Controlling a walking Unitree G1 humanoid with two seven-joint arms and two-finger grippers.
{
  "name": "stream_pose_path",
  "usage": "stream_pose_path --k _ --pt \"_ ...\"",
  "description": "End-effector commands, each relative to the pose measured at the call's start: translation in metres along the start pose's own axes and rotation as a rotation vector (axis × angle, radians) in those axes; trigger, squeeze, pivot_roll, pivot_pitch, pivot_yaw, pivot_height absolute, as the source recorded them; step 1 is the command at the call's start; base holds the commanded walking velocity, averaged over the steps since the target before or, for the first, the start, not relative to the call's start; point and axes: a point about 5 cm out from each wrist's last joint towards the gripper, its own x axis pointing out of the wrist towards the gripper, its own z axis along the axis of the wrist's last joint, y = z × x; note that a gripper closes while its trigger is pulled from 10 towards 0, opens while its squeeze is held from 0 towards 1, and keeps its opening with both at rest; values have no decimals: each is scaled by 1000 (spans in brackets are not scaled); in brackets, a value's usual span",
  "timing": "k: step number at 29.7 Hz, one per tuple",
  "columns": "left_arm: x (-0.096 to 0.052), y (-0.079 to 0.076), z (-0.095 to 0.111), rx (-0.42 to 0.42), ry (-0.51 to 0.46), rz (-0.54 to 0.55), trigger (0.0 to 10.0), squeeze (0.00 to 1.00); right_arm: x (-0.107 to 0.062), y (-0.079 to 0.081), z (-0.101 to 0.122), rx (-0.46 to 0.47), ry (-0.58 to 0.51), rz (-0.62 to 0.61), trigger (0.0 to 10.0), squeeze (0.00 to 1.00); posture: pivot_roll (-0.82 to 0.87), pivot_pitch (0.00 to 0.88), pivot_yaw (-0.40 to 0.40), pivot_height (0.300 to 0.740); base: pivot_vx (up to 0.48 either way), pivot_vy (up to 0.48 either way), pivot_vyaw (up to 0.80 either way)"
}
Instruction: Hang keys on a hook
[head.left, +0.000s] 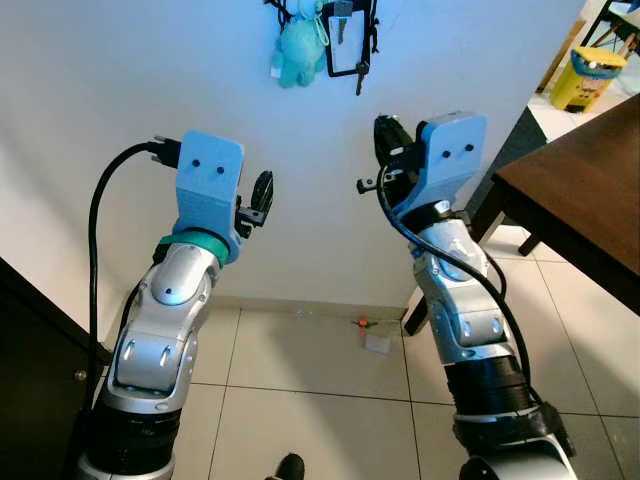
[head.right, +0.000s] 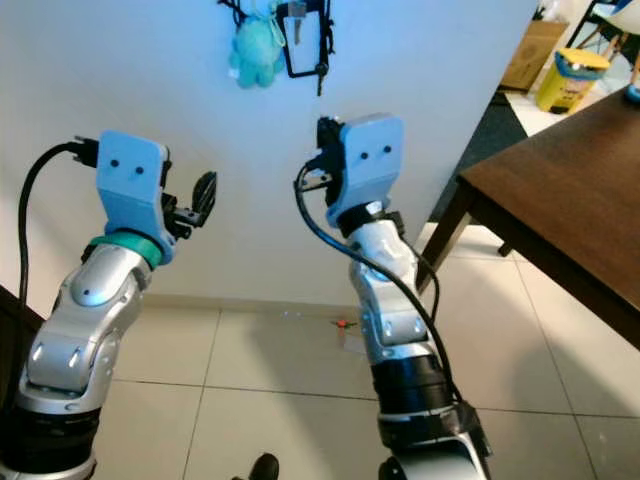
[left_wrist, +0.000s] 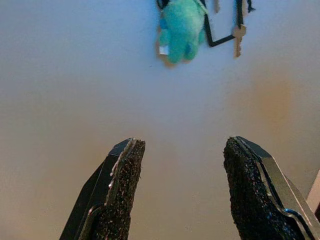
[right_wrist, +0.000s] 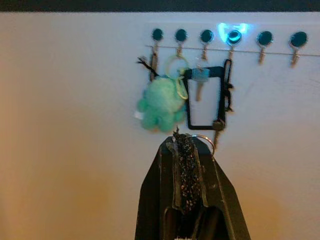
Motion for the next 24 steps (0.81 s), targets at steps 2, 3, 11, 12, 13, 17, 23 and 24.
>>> stream_pose_path --k 2,3,11,12,13,17,23,24 --pt "0 2 -4 11 10 6 10000 0 1 3 0 11 -5 7 10000 0 -34 61 54 740 0 0 0" --pt "0 2 -4 12 9 5 10000 0 1 3 0 11 -6 6 10000 0 -34 59 55 740 0 0 0" --pt "2 1 -2 22 -4 -6 10000 0 1 2 0 14 -10 0 10000 0 -33 55 63 740 0 0 0" --pt "2 1 -2 23 -6 -7 10000 0 1 3 0 14 -10 0 10000 0 -32 56 65 740 0 0 0" --pt "2 1 -2 23 -9 -8 10000 0 0 3 0 15 -10 -1 10000 0 -32 56 65 740 0 0 0" --pt "2 1 -2 24 -11 -7 10000 0 0 2 0 16 -10 -1 10000 0 -32 56 65 740 0 0 0" --pt "3 2 -1 27 -13 -6 10000 0 1 2 0 15 -12 0 10000 0 -30 58 67 740 120 0 0" --pt "3 2 -1 27 -13 -6 10000 0 1 2 0 15 -12 0 10000 0 -30 58 67 740 0 0 0"
